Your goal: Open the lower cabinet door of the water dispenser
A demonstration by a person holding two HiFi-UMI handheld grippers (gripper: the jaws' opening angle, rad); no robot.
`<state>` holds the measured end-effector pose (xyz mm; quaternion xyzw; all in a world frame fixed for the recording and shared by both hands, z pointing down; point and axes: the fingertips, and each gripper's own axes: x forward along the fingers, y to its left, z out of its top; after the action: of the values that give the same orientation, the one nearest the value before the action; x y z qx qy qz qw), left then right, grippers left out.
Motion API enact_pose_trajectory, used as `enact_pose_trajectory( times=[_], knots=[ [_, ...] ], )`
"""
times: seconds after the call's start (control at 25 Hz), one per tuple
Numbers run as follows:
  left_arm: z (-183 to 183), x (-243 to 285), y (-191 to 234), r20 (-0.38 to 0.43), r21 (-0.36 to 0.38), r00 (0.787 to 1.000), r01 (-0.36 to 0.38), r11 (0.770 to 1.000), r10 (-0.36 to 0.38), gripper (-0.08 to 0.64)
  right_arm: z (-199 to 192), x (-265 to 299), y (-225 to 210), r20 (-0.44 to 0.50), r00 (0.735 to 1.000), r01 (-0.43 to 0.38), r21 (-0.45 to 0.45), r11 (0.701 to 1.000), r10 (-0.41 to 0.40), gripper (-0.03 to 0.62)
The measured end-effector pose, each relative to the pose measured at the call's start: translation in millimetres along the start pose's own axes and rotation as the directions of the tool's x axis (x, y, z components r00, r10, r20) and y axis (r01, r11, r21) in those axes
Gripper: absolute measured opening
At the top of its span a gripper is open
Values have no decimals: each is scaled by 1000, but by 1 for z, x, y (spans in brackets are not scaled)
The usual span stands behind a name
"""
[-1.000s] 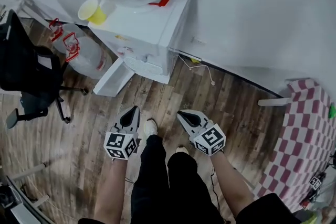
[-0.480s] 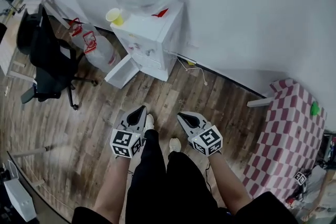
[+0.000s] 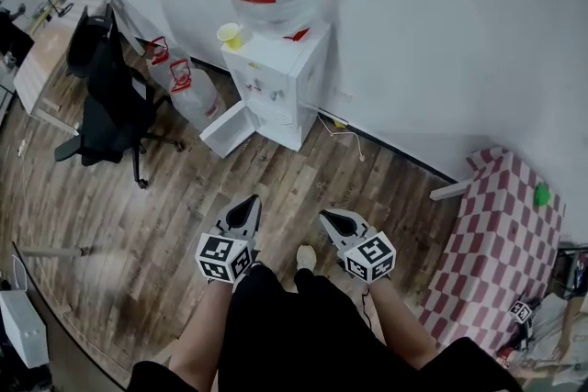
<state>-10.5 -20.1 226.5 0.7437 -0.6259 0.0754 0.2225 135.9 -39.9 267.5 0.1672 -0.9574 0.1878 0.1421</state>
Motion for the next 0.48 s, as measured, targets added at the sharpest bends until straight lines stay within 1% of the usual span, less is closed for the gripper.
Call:
enact_pose_trajectory(
  times=[0.12,0.28,0.36,0.48],
  knots=[
    [0,-16,-2,15,13,1000,11,1000,-12,12,6,-7,15,29,999,15,3,1000,-15,23],
    [2,-38,6,34,6,999,41,999,-41,12,16,-7,38,46,998,51,-31,998,-50,23],
    [2,-49,9,28,31,998,63,998,-64,12,21,-8,49,64,995,80,-27,996,-78,23],
    [3,-72,18,25,60,996,89,994,-90,12,29,-9,69,98,986,132,2,991,-132,23]
  ],
)
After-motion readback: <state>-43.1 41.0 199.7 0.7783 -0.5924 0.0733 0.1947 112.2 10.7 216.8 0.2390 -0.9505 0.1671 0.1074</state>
